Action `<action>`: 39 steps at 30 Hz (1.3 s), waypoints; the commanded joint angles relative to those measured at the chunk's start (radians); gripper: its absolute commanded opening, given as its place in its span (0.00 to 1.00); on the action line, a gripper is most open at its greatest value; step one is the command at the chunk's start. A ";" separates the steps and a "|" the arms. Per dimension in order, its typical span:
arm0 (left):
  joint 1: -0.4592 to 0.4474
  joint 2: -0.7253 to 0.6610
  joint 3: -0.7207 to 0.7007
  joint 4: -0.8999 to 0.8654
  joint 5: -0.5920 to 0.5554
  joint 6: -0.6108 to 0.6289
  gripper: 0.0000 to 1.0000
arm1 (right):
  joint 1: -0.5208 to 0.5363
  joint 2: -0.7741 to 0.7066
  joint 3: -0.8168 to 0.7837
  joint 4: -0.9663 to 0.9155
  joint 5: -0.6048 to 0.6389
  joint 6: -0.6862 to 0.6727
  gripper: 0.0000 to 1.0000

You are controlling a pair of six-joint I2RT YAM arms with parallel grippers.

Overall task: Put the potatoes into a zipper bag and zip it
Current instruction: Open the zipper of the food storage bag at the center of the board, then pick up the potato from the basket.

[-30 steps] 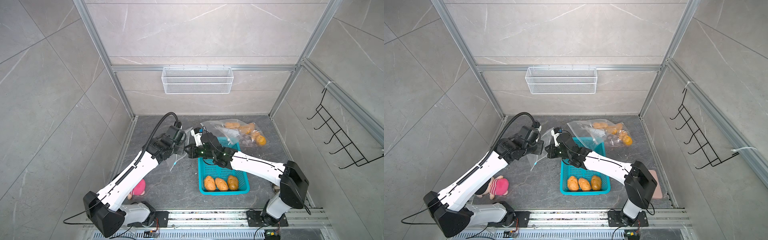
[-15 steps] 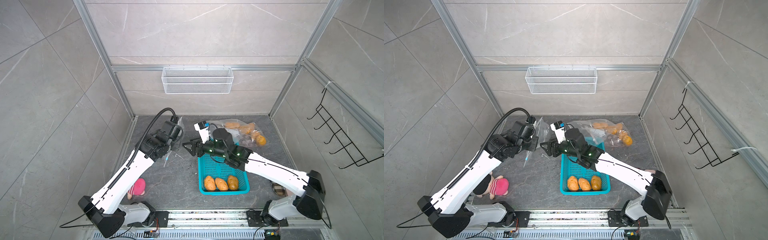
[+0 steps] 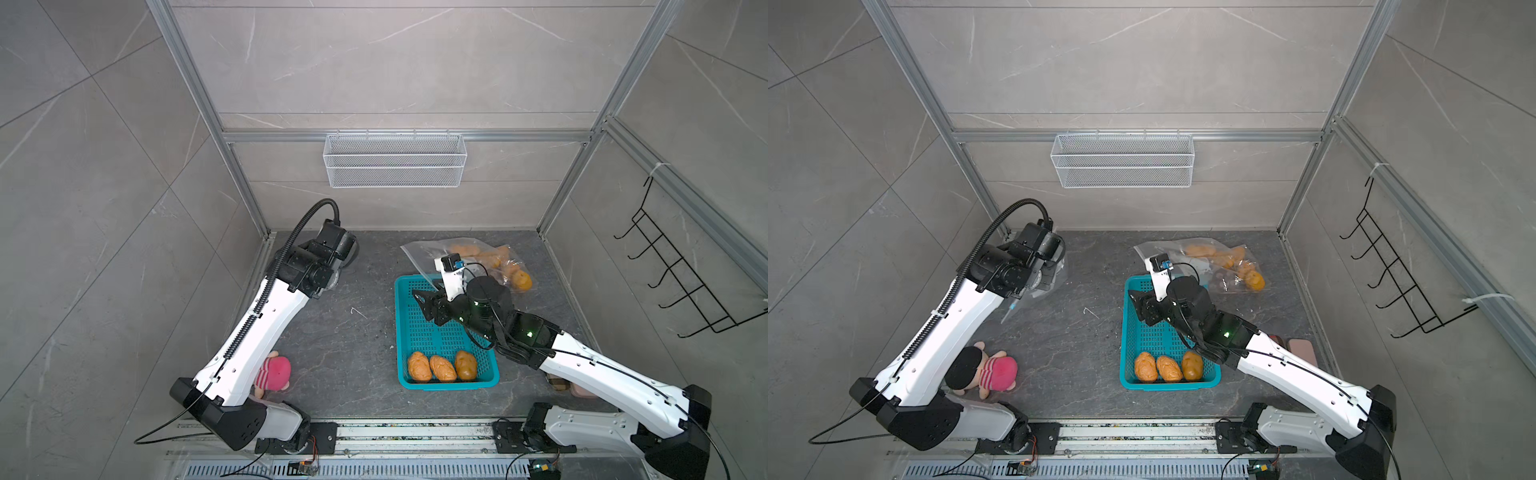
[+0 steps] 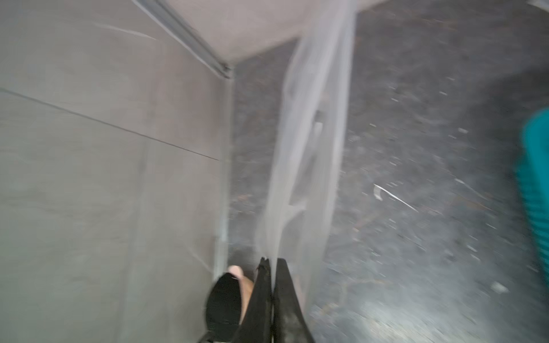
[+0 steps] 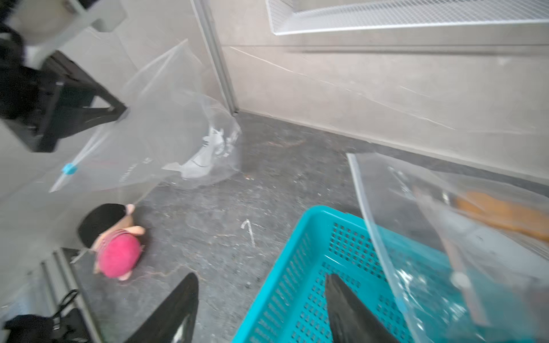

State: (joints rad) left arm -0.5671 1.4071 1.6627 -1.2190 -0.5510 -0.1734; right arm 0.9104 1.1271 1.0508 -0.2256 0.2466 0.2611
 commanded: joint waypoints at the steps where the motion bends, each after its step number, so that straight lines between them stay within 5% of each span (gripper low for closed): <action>1: -0.039 0.030 -0.133 0.160 0.504 -0.055 0.00 | 0.000 -0.044 -0.026 -0.100 0.161 0.007 0.66; 4: -0.050 0.051 -0.228 0.276 0.722 -0.088 0.00 | 0.000 -0.049 -0.046 -0.177 0.120 0.028 0.65; 7: -0.053 0.047 -0.275 0.317 0.787 -0.086 0.00 | -0.001 -0.064 -0.081 -0.245 0.065 0.055 0.64; 13: -0.054 -0.021 -0.378 0.429 0.799 -0.065 0.00 | -0.011 -0.060 -0.146 -0.345 -0.079 0.096 0.66; 23: -0.053 -0.020 -0.395 0.375 0.722 -0.025 0.00 | -0.011 0.171 -0.100 -0.486 -0.316 0.097 0.69; 30: -0.054 -0.018 -0.389 0.351 0.678 -0.035 0.00 | -0.013 0.303 -0.079 -0.407 -0.489 0.154 0.68; 39: -0.053 -0.032 -0.394 0.352 0.637 -0.040 0.00 | -0.012 0.409 -0.089 -0.295 -0.495 0.281 0.60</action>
State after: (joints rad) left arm -0.6231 1.4040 1.2648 -0.8482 0.1059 -0.2195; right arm 0.9009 1.5158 0.9497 -0.5697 -0.2321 0.4786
